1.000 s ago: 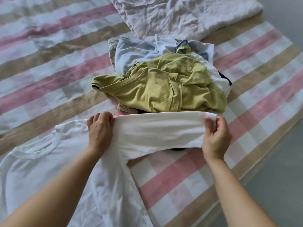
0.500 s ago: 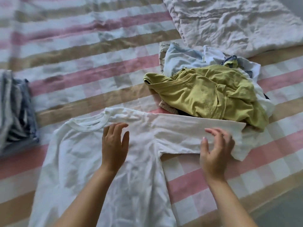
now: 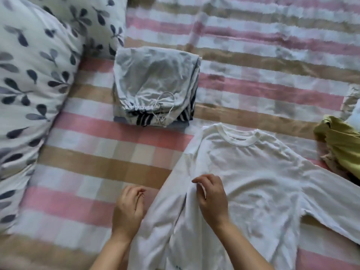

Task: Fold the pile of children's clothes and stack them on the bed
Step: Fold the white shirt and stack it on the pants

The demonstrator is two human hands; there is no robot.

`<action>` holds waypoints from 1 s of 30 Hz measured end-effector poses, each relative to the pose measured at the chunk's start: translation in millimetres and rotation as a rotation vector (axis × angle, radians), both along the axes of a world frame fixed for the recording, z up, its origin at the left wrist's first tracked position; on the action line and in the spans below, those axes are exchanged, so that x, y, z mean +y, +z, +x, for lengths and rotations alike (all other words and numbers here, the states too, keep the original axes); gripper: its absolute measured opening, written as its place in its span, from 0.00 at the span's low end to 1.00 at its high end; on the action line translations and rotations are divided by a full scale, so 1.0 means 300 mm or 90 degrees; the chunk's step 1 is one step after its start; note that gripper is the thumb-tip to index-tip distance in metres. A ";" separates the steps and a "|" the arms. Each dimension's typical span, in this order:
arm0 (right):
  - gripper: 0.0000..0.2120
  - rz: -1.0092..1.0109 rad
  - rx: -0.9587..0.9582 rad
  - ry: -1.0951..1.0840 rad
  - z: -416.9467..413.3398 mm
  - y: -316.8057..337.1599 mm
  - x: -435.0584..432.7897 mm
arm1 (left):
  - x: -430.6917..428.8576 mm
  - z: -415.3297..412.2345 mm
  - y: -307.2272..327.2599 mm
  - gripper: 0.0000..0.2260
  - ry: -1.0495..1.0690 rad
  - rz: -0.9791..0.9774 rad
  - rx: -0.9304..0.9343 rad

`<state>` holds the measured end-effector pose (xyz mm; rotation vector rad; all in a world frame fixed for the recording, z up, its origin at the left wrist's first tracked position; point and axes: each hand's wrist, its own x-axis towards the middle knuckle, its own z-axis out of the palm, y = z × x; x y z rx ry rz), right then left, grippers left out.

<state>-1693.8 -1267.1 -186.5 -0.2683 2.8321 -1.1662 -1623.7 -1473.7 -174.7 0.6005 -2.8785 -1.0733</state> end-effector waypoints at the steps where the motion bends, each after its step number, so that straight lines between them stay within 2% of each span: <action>1: 0.11 0.004 -0.003 0.022 -0.002 -0.005 -0.033 | -0.014 0.028 -0.008 0.09 0.024 0.018 -0.013; 4: 0.11 0.044 0.002 0.082 -0.008 -0.010 -0.108 | -0.030 0.097 -0.029 0.05 0.071 0.073 -0.075; 7: 0.14 0.103 0.004 0.158 -0.010 -0.008 -0.138 | -0.003 0.151 -0.039 0.10 0.043 0.138 -0.176; 9: 0.17 0.137 -0.038 0.234 -0.005 -0.008 -0.135 | 0.021 0.173 -0.038 0.10 0.013 0.127 -0.207; 11: 0.20 0.173 -0.098 0.317 -0.001 -0.018 -0.114 | 0.027 0.178 -0.039 0.07 0.056 0.152 -0.190; 14: 0.17 0.228 -0.099 0.378 -0.013 -0.018 -0.103 | -0.015 0.161 -0.040 0.09 0.219 0.328 -0.145; 16: 0.16 0.245 -0.033 0.367 -0.042 -0.008 -0.112 | -0.064 0.134 -0.033 0.07 0.288 0.441 -0.142; 19: 0.05 0.203 0.084 0.332 -0.112 0.008 -0.148 | -0.150 0.092 -0.024 0.07 0.377 0.600 -0.142; 22: 0.04 0.163 0.083 0.337 -0.181 0.016 -0.200 | -0.229 0.050 -0.023 0.08 0.430 0.692 -0.165; 24: 0.06 0.187 0.040 0.403 -0.213 0.006 -0.234 | -0.263 0.025 -0.039 0.10 0.435 0.633 -0.158; 26: 0.08 0.248 -0.009 0.464 -0.228 -0.014 -0.262 | -0.286 0.006 -0.063 0.12 0.390 0.420 -0.125; 28: 0.08 0.269 0.004 0.479 -0.222 -0.029 -0.270 | -0.287 0.003 -0.076 0.12 0.312 0.211 -0.107; 30: 0.11 0.237 0.030 0.454 -0.200 -0.034 -0.263 | -0.271 0.024 -0.078 0.13 0.265 0.082 -0.090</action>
